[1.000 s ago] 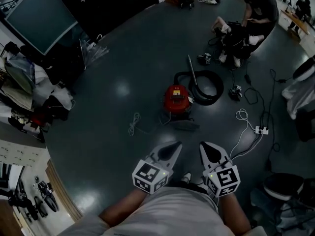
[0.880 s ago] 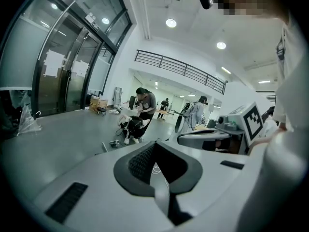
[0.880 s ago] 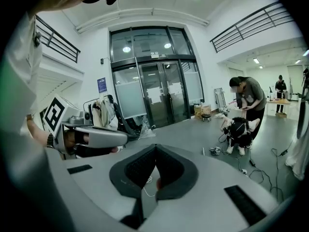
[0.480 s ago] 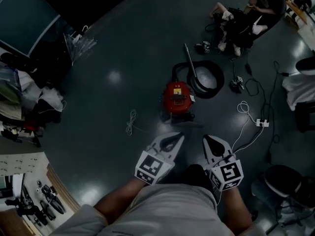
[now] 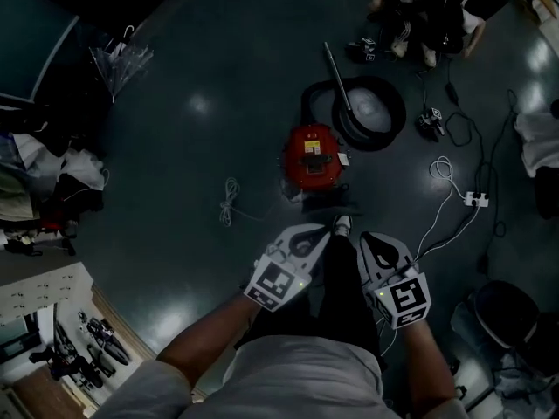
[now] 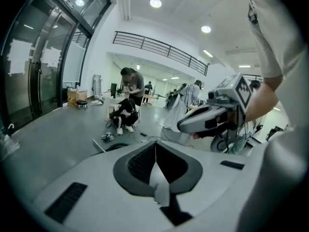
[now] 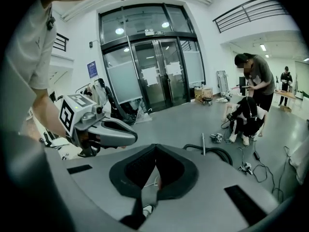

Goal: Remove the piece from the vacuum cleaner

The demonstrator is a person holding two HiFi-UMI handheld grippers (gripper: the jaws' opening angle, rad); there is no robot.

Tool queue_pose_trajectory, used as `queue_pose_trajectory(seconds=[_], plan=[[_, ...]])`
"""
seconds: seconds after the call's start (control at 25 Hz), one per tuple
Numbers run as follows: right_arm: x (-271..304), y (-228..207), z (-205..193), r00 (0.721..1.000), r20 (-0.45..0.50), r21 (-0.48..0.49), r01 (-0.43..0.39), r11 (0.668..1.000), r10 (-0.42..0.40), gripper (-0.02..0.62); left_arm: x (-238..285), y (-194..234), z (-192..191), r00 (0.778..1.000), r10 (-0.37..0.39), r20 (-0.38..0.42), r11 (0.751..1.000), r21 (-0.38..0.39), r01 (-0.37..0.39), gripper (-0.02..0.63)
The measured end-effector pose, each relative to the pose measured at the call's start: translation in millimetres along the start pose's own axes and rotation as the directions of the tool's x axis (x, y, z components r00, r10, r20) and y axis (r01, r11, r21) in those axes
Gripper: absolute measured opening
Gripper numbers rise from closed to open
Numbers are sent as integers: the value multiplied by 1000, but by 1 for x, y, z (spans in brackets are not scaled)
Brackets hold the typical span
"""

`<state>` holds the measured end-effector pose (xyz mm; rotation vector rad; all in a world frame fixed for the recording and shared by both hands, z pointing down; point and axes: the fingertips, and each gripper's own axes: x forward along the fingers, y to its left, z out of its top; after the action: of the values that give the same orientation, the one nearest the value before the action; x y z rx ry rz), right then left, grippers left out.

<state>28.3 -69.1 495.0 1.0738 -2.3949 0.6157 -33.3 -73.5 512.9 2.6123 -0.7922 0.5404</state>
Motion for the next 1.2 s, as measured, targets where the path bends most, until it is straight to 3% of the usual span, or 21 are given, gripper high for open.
queue_pose_trajectory(seconds=[0.28, 0.44, 0.64, 0.96, 1.12, 1.2], plan=[[70, -33, -55, 995, -51, 43, -78, 996, 81, 15, 96, 45, -129, 978, -32, -205, 999, 21, 37, 17], [105, -46, -87, 993, -43, 63, -106, 992, 109, 15, 152, 68, -216, 944, -54, -326, 991, 102, 92, 90], [129, -55, -123, 994, -34, 122, -98, 988, 103, 15, 194, 74, -303, 890, -102, -445, 954, 210, 214, 103], [147, -65, -145, 997, -23, 177, -66, 982, 71, 15, 225, 77, -388, 832, -92, -547, 922, 268, 278, 103], [154, -69, -143, 998, -8, 176, -63, 982, 66, 15, 235, 76, -415, 798, -82, -596, 887, 322, 332, 103], [158, -71, -141, 998, 3, 172, -60, 983, 61, 15, 238, 79, -422, 795, -52, -604, 871, 362, 332, 103]])
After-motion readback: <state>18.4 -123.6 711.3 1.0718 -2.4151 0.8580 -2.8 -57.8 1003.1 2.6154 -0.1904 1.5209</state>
